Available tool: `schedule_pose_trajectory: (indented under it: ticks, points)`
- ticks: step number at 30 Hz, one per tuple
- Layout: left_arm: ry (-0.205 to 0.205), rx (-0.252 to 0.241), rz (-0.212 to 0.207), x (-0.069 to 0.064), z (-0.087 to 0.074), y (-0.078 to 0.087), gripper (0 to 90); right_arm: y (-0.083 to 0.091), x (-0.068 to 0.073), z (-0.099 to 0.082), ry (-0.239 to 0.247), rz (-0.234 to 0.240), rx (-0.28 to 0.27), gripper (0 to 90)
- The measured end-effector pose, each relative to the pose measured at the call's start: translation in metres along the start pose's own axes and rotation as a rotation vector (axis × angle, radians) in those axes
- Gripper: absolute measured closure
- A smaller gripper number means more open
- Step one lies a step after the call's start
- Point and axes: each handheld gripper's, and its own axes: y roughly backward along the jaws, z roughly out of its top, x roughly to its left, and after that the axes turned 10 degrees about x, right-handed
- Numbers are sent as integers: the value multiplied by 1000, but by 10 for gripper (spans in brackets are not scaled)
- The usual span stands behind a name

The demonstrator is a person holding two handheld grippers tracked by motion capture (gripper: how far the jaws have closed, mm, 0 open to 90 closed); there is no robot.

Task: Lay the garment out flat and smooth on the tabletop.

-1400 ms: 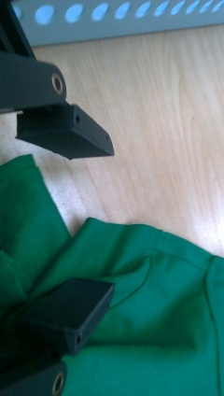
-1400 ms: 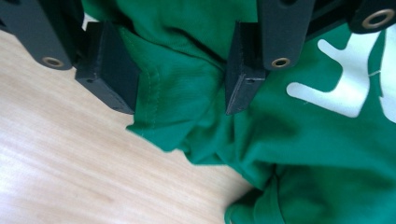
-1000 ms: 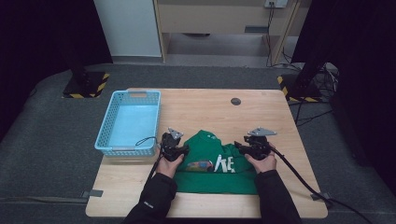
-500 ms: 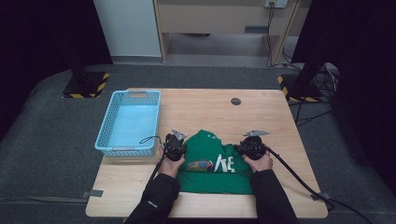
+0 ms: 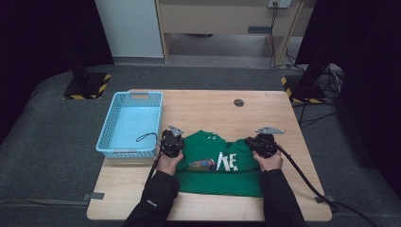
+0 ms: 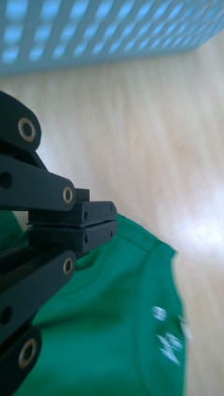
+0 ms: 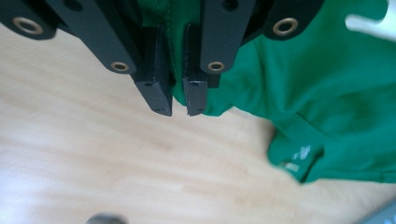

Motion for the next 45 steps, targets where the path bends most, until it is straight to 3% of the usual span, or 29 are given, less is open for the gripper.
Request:
schedule_pose_trajectory:
  ticks: [5, 8, 10, 13, 16, 19, 21, 25, 27, 33, 36, 41, 45]
  points:
    - [23, -52, 34, 12, 13, 15, 892, 19, -13, 10, -37, -24, -89, 815]
    - [56, -64, 45, 19, 17, 19, 892, 30, -22, 13, -79, -65, -144, 816]
    - [72, -56, 59, 21, 18, 19, 892, 33, -26, 12, -104, -109, -153, 816]
    - [101, -22, 61, 23, 18, 13, 890, 32, -30, 8, -137, -177, -109, 814]
    - [94, 27, 78, 19, 18, 2, 887, 23, -33, 1, -181, -229, -4, 792]
    - [89, 54, 89, 15, 17, -5, 781, 15, -34, -4, -184, -261, 54, 706]
    - [78, 44, 77, 11, 18, -5, 733, 14, -33, -5, -165, -259, 36, 645]
    - [47, 20, 39, 2, 20, -5, 633, 19, -27, 0, -108, -196, -44, 543]
    - [18, 31, 48, -4, 22, -8, 587, 18, -22, 4, -78, -169, -66, 502]
    - [-10, 78, 16, -11, 21, -19, 536, 13, -10, 15, -17, -152, -88, 441]
    - [-5, 95, -5, -13, 20, -25, 535, 5, -9, 19, 1, -122, -69, 428]
    - [-20, 147, 11, -13, 17, -37, 536, -19, -9, 17, 21, -112, -3, 434]
    - [-33, 158, 24, -14, 15, -43, 556, -38, -7, 12, 45, -114, 50, 438]
